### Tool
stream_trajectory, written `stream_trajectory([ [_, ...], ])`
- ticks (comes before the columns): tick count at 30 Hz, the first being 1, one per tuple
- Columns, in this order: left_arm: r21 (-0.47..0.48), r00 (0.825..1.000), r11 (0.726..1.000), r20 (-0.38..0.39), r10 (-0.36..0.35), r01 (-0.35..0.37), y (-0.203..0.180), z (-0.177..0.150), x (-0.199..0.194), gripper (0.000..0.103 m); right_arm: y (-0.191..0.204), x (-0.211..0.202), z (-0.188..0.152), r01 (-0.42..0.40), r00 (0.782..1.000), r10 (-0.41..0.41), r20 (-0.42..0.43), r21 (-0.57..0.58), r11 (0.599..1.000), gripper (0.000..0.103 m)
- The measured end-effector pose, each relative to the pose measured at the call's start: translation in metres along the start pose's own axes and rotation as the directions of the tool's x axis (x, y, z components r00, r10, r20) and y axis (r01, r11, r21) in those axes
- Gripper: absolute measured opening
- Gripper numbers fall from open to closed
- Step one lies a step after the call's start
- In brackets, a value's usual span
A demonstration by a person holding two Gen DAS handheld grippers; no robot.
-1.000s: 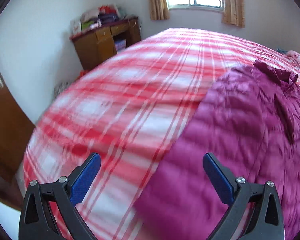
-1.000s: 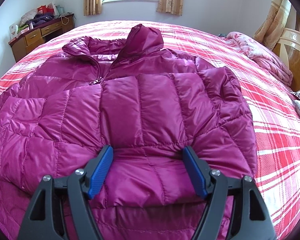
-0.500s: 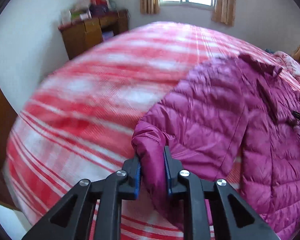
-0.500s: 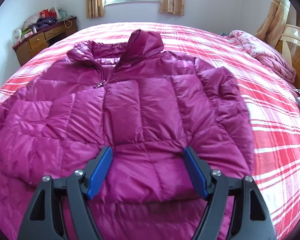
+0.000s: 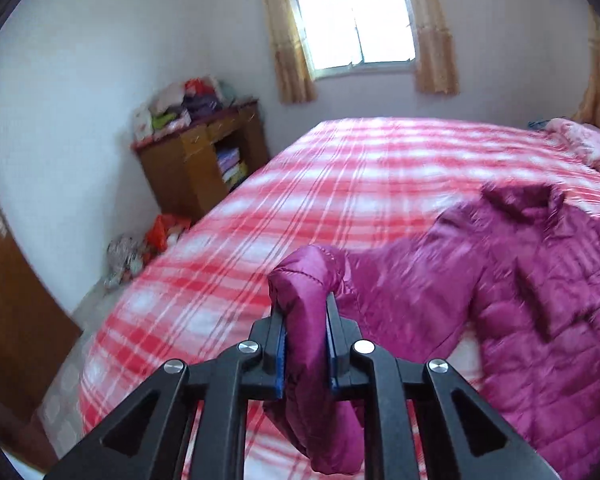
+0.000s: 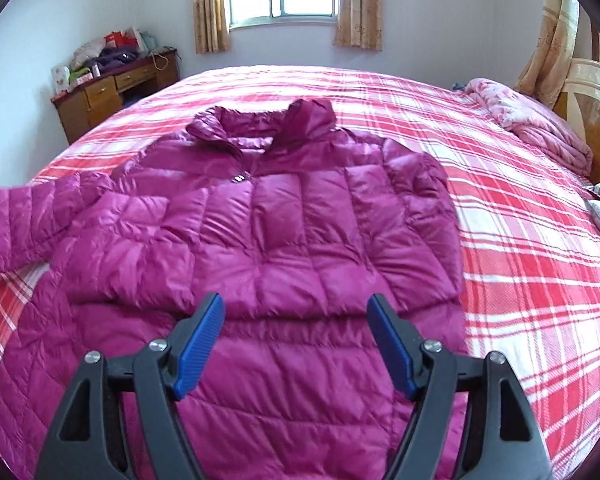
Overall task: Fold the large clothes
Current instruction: 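Lift the sleeve with the left gripper and fold it across the jacket toward the right gripper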
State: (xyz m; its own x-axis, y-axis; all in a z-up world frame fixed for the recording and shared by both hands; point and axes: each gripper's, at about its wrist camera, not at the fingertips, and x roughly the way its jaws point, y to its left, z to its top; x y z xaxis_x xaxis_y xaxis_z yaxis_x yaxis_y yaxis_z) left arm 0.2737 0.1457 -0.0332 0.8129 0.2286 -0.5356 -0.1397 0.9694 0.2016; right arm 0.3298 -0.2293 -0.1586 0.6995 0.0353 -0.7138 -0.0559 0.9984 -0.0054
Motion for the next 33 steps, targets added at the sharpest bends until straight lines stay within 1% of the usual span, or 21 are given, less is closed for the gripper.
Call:
stream_trajectory([
  [3,0.046,0.998,0.998,0.032,-0.046,0.045,-0.024,0.022,-0.008,0.015,-0.010,-0.002,-0.008,0.006,1.000,-0.006,0.003,0.018,1.000,0.077],
  [9,0.131,0.990,0.985,0.074,-0.119,0.109,-0.075,0.052,-0.021,0.015,-0.022,0.003,-0.022,0.018,1.000,-0.018,0.002,0.044,0.999,0.077],
  [13,0.193,0.978,0.969,0.106,-0.178,0.155,-0.113,0.071,-0.032,0.015,-0.026,0.008,-0.036,-0.001,1.000,0.001,-0.001,0.065,0.998,0.077],
  [17,0.274,0.964,0.942,0.122,-0.235,0.195,-0.161,0.085,-0.043,0.015,-0.033,0.005,-0.040,-0.032,0.999,0.030,0.021,0.102,0.994,0.077],
  [22,0.337,0.952,0.911,0.110,-0.287,0.236,-0.208,0.094,-0.044,0.015,-0.036,0.008,-0.041,-0.047,0.999,0.046,0.008,0.117,0.992,0.077],
  [26,0.381,0.944,0.886,0.081,-0.318,0.266,-0.238,0.093,-0.040,0.015,-0.036,0.007,-0.043,-0.050,0.999,0.049,0.009,0.121,0.991,0.077],
  [28,0.391,0.943,0.878,0.070,-0.326,0.275,-0.248,0.090,-0.039,0.015,-0.036,0.008,-0.043,-0.050,0.999,0.049,0.008,0.123,0.991,0.077],
  [31,0.397,0.935,0.864,0.038,-0.353,0.310,-0.268,0.086,-0.036,0.015,-0.036,0.009,-0.043,-0.047,0.999,0.046,0.006,0.122,0.991,0.077],
  [33,0.397,0.934,0.862,0.031,-0.357,0.316,-0.281,0.083,-0.032,0.015,-0.036,0.009,-0.043,-0.048,0.999,0.047,0.005,0.124,0.991,0.077],
])
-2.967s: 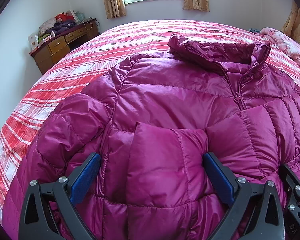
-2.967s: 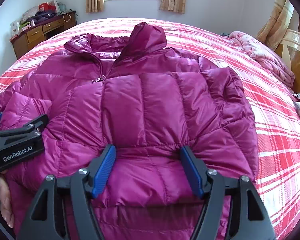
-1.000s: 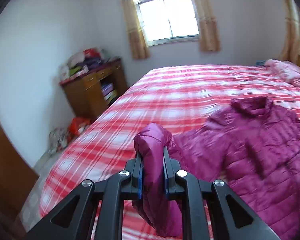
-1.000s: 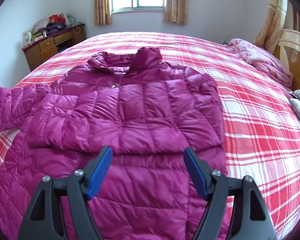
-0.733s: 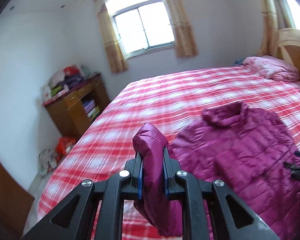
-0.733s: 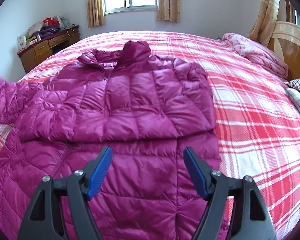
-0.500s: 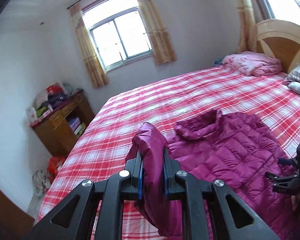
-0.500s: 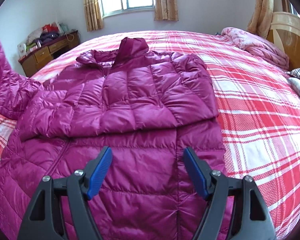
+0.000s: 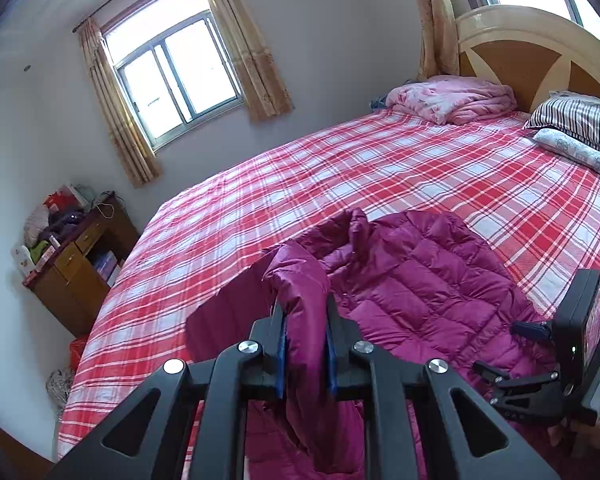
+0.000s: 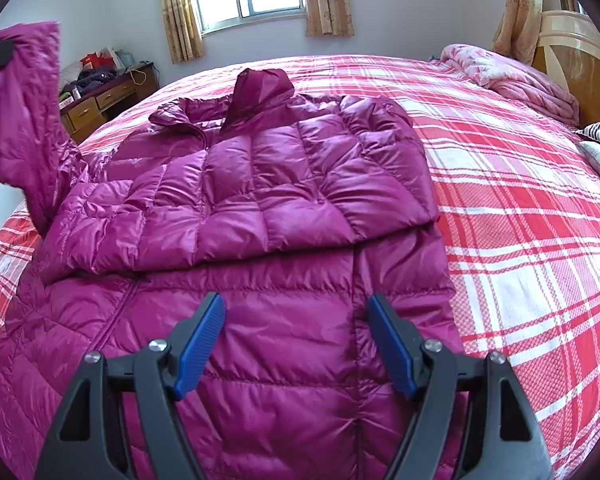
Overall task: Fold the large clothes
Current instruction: 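Lift the sleeve with the left gripper and fold it across the jacket toward the right gripper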
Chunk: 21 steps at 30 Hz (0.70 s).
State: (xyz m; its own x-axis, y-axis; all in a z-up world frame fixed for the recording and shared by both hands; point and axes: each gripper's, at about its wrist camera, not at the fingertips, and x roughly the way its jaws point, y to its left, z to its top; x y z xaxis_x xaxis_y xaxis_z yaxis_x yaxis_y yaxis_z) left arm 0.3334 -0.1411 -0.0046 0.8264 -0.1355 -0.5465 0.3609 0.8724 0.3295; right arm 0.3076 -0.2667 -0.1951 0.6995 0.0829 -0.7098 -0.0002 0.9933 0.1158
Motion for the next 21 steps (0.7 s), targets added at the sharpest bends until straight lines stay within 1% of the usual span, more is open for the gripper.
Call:
stream_trajectory([
  [5,-0.008,1.000,1.000,-0.013,-0.010,0.010,-0.031,-0.002,0.025,0.015,-0.001,0.000,0.000,-0.003,1.000,0.003,-0.001,0.004,1.000,0.077],
  [9,0.022,1.000,1.000,-0.009,-0.019,0.019,-0.058,-0.007,0.040,0.015,0.000,0.001,-0.001,0.004,1.000,-0.004,-0.004,-0.004,1.000,0.077],
  [13,0.031,0.998,0.998,-0.018,-0.059,0.060,-0.080,-0.011,0.052,0.016,0.001,0.002,0.000,0.007,1.000,-0.007,-0.009,-0.011,1.000,0.078],
  [16,0.014,0.995,0.995,-0.025,-0.093,0.094,-0.084,-0.012,0.054,0.020,0.002,0.002,0.000,0.004,1.000,-0.005,-0.010,-0.014,1.000,0.079],
  [17,0.007,0.994,0.994,-0.026,-0.106,0.106,-0.085,-0.012,0.052,0.025,0.002,0.002,0.000,0.003,1.000,-0.003,-0.011,-0.015,1.000,0.080],
  [19,-0.001,0.993,0.993,0.001,-0.117,0.117,-0.085,-0.011,0.045,0.035,0.003,0.003,0.000,-0.001,1.000,0.001,-0.013,-0.016,1.000,0.081],
  [20,-0.005,0.993,0.993,0.022,-0.120,0.120,-0.084,-0.011,0.040,0.047,0.003,0.003,0.000,-0.004,1.000,0.003,-0.013,-0.016,1.000,0.082],
  [21,-0.011,0.992,0.993,0.049,-0.118,0.118,-0.082,-0.010,0.033,0.065,0.003,0.003,0.000,-0.005,1.000,0.005,-0.014,-0.015,1.000,0.082],
])
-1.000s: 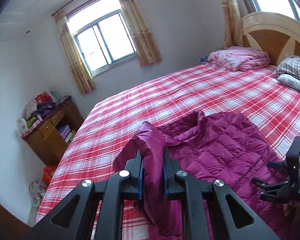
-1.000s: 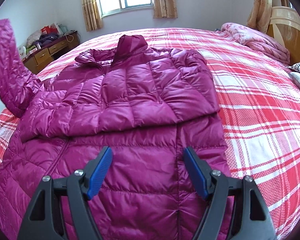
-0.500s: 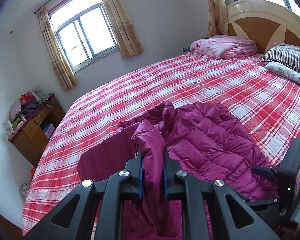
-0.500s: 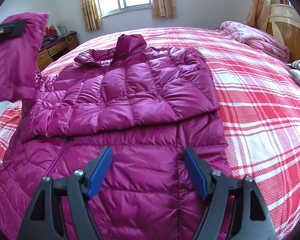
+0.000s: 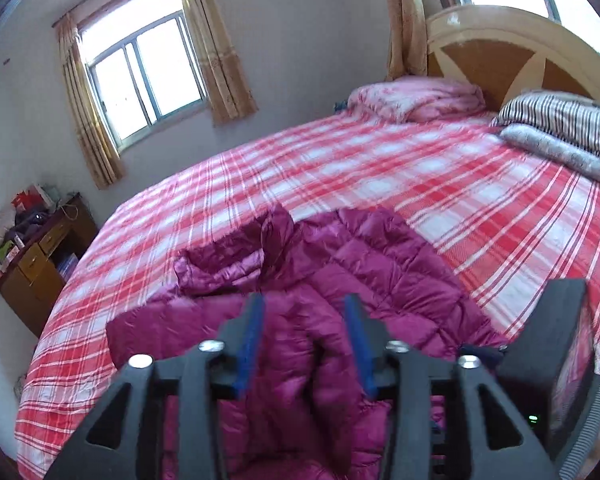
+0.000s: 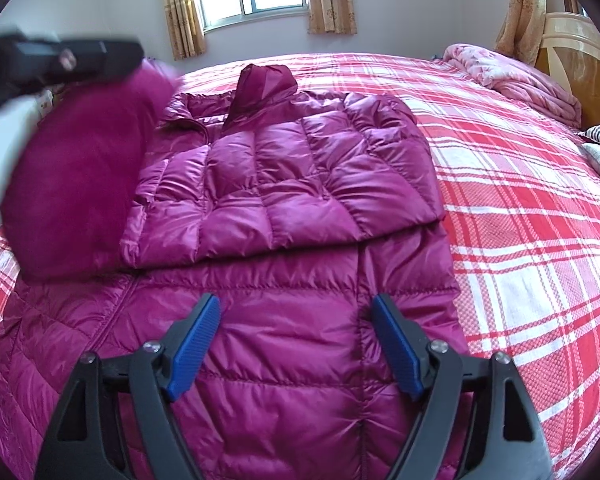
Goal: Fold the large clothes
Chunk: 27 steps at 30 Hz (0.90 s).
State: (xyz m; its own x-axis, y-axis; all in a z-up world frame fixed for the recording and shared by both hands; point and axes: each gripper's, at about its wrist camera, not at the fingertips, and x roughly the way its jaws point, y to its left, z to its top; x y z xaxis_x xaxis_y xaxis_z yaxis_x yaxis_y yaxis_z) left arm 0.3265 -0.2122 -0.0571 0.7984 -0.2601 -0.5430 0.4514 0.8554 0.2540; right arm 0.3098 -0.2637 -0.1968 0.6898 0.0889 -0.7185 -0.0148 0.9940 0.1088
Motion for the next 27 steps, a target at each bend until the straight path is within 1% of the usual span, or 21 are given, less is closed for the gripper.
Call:
stream_trajectory([
  [1,-0.009,1.000,1.000,0.028,0.009,-0.009,0.003,0.001,-0.007,0.074,0.000,0.000,0.000,-0.001,1.000,0.001,0.000,0.000,1.000,0.082],
  [2,-0.020,0.998,0.999,0.055,0.026,-0.025,0.006,0.001,-0.014,0.086,0.000,0.000,0.000,-0.002,1.000,0.002,0.000,0.001,1.000,0.082],
  [3,-0.026,0.997,0.999,0.068,0.037,-0.035,0.009,0.001,-0.018,0.087,0.000,0.000,0.000,-0.002,1.000,0.002,0.001,0.002,1.000,0.082],
  [5,-0.036,0.995,0.997,0.068,0.067,-0.065,0.021,-0.004,-0.020,0.087,-0.002,-0.002,0.000,-0.013,1.000,0.013,0.008,0.009,1.000,0.082],
  [8,-0.086,0.988,0.985,0.024,0.152,-0.150,0.055,-0.022,-0.011,0.087,-0.008,-0.009,0.001,-0.053,0.998,0.052,0.023,0.042,0.998,0.082],
  [9,-0.120,0.983,0.975,-0.013,0.186,-0.186,0.074,-0.034,-0.006,0.087,-0.010,-0.011,0.002,-0.068,0.998,0.067,0.023,0.053,0.996,0.082],
  [11,-0.166,0.971,0.957,-0.069,0.228,-0.237,0.104,-0.056,0.003,0.087,-0.017,-0.021,0.008,-0.114,0.993,0.110,0.037,0.111,0.987,0.082],
  [12,-0.177,0.967,0.951,-0.087,0.241,-0.253,0.113,-0.064,0.006,0.087,-0.019,-0.027,0.012,-0.146,0.989,0.140,0.055,0.131,0.981,0.082],
  [13,-0.190,0.957,0.940,-0.117,0.265,-0.283,0.126,-0.075,0.011,0.087,-0.019,-0.035,0.017,-0.180,0.982,0.170,0.079,0.142,0.973,0.082],
  [14,-0.202,0.944,0.926,-0.158,0.290,-0.319,0.140,-0.087,0.017,0.087,-0.017,-0.038,0.021,-0.196,0.979,0.184,0.090,0.146,0.970,0.082],
  [16,-0.222,0.929,0.911,-0.211,0.303,-0.347,0.156,-0.104,0.026,0.087,-0.013,-0.039,0.030,-0.240,0.970,0.227,0.092,0.162,0.957,0.082],
  [18,-0.243,0.919,0.898,-0.248,0.308,-0.367,0.168,-0.117,0.032,0.087,-0.006,-0.032,0.038,-0.280,0.960,0.273,0.067,0.179,0.943,0.082],
  [20,-0.262,0.912,0.887,-0.266,0.311,-0.379,0.176,-0.125,0.035,0.087,0.001,-0.023,0.043,-0.306,0.952,0.303,0.044,0.186,0.934,0.082],
  [21,-0.272,0.913,0.885,-0.267,0.308,-0.378,0.178,-0.127,0.035,0.087,0.007,-0.014,0.045,-0.309,0.950,0.311,0.019,0.184,0.933,0.082],
  [23,-0.279,0.917,0.886,-0.264,0.299,-0.370,0.177,-0.129,0.036,0.087,0.014,0.004,0.045,-0.292,0.952,0.303,-0.038,0.179,0.939,0.068],
  [24,-0.277,0.918,0.888,-0.264,0.298,-0.368,0.176,-0.125,0.036,0.087,0.015,0.013,0.044,-0.283,0.951,0.300,-0.072,0.179,0.942,0.047],
  [25,-0.271,0.919,0.891,-0.262,0.296,-0.364,0.175,-0.125,0.037,0.087,0.017,0.020,0.044,-0.276,0.950,0.296,-0.098,0.177,0.945,0.028],
  [27,-0.260,0.920,0.895,-0.257,0.297,-0.362,0.173,-0.122,0.036,0.087,0.017,0.015,0.044,-0.260,0.958,0.275,-0.079,0.160,0.952,0.021],
])
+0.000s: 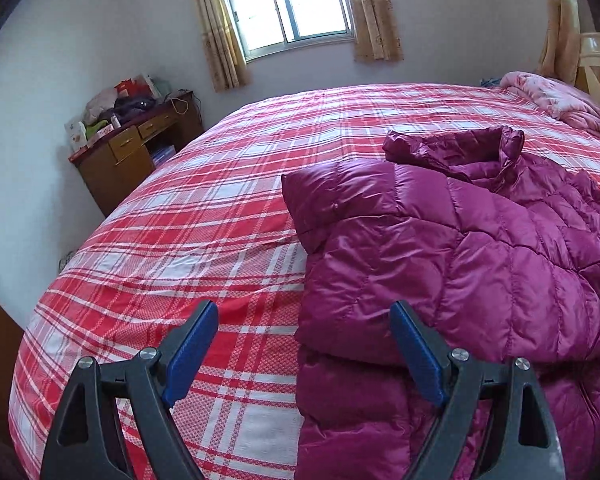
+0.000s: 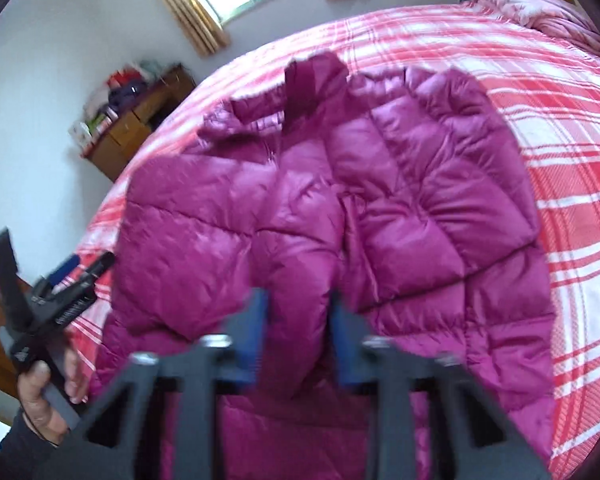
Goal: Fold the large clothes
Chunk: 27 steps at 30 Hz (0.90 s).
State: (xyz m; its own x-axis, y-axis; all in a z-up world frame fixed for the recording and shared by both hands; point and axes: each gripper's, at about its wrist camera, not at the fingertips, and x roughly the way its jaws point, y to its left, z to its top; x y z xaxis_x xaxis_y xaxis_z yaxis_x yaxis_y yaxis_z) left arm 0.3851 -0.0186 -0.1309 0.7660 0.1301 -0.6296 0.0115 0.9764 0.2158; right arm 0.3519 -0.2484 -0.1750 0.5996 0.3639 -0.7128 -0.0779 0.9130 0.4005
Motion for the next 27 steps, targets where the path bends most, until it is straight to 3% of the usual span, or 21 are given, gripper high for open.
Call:
stream_trajectory([
  [3,0.001,1.000,1.000,0.014,0.003,-0.003,0.003,0.005,-0.003,0.087,-0.004,-0.014,0.000,0.020,0.999,-0.020,0.030,0.004,1.000,0.018],
  [6,-0.009,1.000,1.000,0.013,0.013,-0.013,0.011,0.010,-0.001,0.087,-0.011,-0.011,-0.005,0.049,0.999,-0.049,-0.010,-0.003,0.999,0.019],
  [8,-0.021,1.000,1.000,0.010,0.015,-0.015,0.015,0.012,0.001,0.087,-0.014,-0.008,-0.008,0.060,0.998,-0.061,-0.032,-0.017,0.998,0.029],
  [10,-0.040,1.000,0.999,0.001,0.020,-0.020,0.019,0.017,0.004,0.087,-0.016,-0.017,-0.005,0.122,0.992,-0.122,0.018,-0.007,0.992,0.066],
  [13,-0.067,1.000,0.998,0.010,0.015,-0.014,0.018,0.030,0.005,0.087,-0.010,-0.046,0.008,0.192,0.969,-0.193,0.156,0.022,0.981,0.066],
  [15,-0.078,1.000,0.997,0.028,-0.006,0.008,0.011,0.040,0.003,0.087,0.005,-0.055,0.020,0.181,0.961,-0.179,0.211,0.008,0.983,0.063],
  [18,-0.079,0.997,0.994,0.033,-0.075,0.078,-0.009,0.057,0.010,0.087,0.032,-0.039,0.033,0.149,0.974,-0.136,0.180,-0.058,0.987,0.061],
  [21,-0.041,0.999,0.998,0.020,-0.037,0.038,-0.030,0.066,0.031,0.087,0.044,-0.005,0.041,0.100,0.988,-0.092,0.123,-0.062,0.993,0.061],
  [25,-0.054,0.995,0.999,-0.099,-0.007,0.001,-0.032,0.062,0.076,0.087,0.041,0.026,0.037,0.146,0.987,-0.140,0.083,-0.062,0.987,0.061],
  [27,-0.090,0.989,0.996,-0.149,-0.028,0.015,-0.025,0.054,0.094,0.088,0.033,0.036,0.033,0.155,0.986,-0.152,0.067,-0.052,0.987,0.061],
])
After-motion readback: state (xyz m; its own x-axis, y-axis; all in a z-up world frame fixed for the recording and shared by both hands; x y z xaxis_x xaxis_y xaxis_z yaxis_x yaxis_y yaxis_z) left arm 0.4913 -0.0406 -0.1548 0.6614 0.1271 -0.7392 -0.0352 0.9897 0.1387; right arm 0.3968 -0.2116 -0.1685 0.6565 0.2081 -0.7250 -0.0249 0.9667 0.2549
